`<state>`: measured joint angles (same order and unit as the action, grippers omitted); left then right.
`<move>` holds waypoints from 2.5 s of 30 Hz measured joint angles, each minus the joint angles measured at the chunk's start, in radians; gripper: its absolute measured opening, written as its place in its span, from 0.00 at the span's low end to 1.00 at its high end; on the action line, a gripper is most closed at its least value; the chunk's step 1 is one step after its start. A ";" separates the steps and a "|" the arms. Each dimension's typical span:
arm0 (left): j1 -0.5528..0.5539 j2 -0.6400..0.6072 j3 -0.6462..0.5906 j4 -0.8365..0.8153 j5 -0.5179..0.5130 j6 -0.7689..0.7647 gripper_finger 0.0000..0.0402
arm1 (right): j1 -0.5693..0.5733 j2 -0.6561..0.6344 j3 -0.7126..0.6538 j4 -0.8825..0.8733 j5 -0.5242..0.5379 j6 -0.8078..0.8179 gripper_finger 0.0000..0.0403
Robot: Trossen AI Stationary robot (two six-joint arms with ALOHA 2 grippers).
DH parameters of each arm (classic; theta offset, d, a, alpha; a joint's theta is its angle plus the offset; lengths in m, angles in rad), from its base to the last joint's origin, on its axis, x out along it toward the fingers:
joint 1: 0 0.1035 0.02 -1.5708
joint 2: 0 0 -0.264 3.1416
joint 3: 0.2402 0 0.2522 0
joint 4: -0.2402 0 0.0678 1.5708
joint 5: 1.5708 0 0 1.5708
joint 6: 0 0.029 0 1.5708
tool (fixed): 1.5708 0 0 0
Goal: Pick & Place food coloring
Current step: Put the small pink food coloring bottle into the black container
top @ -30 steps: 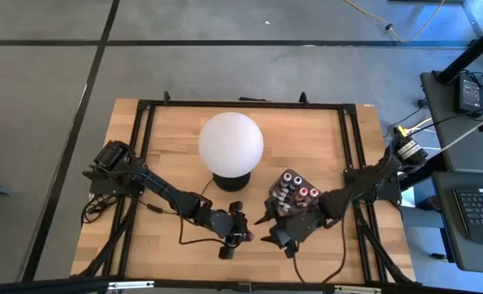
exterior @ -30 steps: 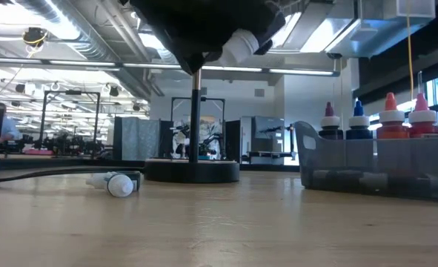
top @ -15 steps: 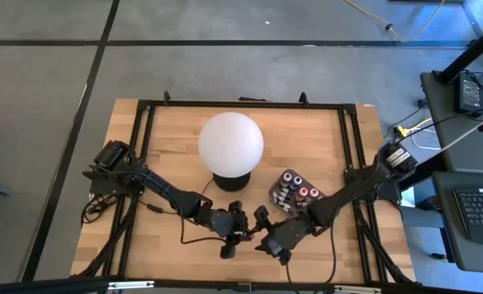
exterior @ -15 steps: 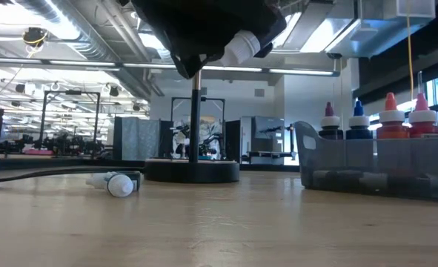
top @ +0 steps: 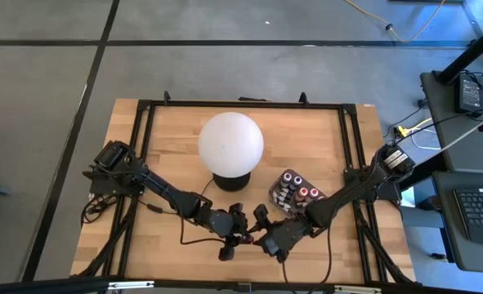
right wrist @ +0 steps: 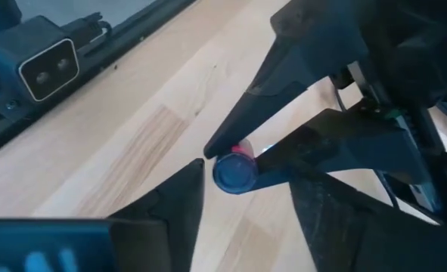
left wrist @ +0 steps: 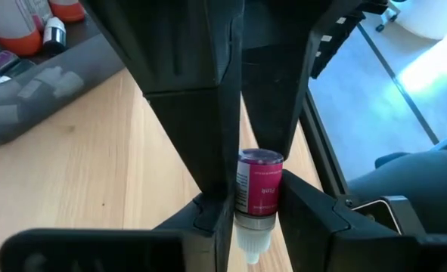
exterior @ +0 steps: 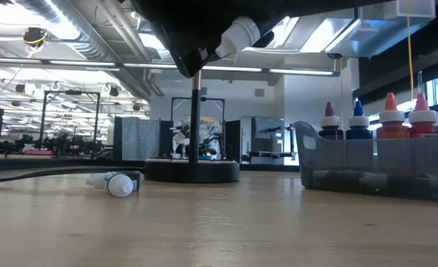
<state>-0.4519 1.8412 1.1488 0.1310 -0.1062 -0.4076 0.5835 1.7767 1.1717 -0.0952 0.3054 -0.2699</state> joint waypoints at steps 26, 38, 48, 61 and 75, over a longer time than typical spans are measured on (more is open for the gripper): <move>-0.001 0.002 -0.002 0.043 -0.003 0.002 0.24 | 0.000 -0.002 0.000 0.001 -0.013 0.000 0.23; 0.000 0.002 -0.001 0.029 -0.007 0.012 0.23 | -0.001 -0.001 0.000 0.000 -0.011 0.003 0.27; 0.008 0.000 0.000 0.025 0.004 0.051 0.19 | 0.000 0.000 -0.002 0.021 -0.012 0.004 0.30; 0.013 0.000 0.000 0.075 0.029 0.114 0.20 | 0.002 -0.003 0.002 0.026 -0.013 0.005 0.30; 0.022 -0.003 0.006 0.157 -0.003 0.159 0.21 | 0.064 -0.007 0.293 -0.631 -0.017 0.588 0.30</move>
<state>-0.4299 1.8381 1.1549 0.2882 -0.1090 -0.2483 0.6472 1.7693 1.4644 -0.7261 0.2883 0.3176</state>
